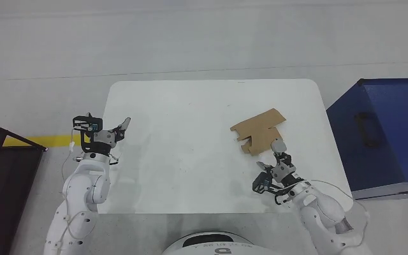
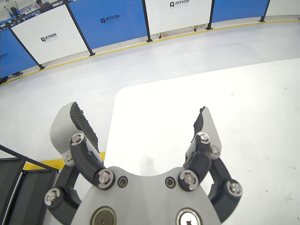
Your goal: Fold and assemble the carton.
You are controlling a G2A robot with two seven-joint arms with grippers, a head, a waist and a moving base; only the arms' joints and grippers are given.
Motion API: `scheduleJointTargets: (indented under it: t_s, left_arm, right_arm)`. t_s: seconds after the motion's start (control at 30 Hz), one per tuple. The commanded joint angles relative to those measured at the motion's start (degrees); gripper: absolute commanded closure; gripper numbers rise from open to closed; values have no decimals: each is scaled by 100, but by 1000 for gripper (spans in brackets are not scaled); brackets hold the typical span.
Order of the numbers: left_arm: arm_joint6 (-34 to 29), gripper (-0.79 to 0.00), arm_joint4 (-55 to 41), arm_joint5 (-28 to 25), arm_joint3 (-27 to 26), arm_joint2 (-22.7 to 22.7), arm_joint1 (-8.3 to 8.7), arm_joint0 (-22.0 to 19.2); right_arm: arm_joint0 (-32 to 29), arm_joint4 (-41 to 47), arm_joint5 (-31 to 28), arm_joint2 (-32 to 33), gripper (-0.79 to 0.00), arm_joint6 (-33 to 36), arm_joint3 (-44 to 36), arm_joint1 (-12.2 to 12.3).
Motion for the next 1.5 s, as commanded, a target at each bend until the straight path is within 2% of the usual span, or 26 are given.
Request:
scheduleJointTargets:
  t_s: [0.0,0.03,0.1,0.13,0.4,0.5,0.63,1.0,1.23,1.47]
  left_arm:
    - [0,-785,0,0,0,0,0,0]
    - [0,-785,0,0,0,0,0,0]
    - [0,-785,0,0,0,0,0,0]
    - [0,-785,0,0,0,0,0,0]
    - [0,-785,0,0,0,0,0,0]
    - [0,-785,0,0,0,0,0,0]
    - [0,-785,0,0,0,0,0,0]
    - [0,-785,0,0,0,0,0,0]
    - [0,-785,0,0,0,0,0,0]
    - [0,-785,0,0,0,0,0,0]
  right_arm:
    - [-85,-349,-80,-61,-283,169,-66,8]
    - [-76,-535,-116,-120,-268,359,-70,6]
    - [22,-725,-104,-281,-172,884,-56,-25]
    - [85,-734,-154,-370,-166,1052,-48,-41]
    - [388,-1078,-657,-753,-191,1991,-122,-98]
    - [409,-1093,-976,-810,-215,1891,-180,-89]
    - [348,-1017,-1126,-698,-286,1823,-234,-69]
    - [734,-675,-1500,-605,-256,2314,20,-100]
    - [1100,-750,-1901,-766,-326,2854,126,-136]
    - [1500,-753,-2065,-1076,-280,3448,168,-214]
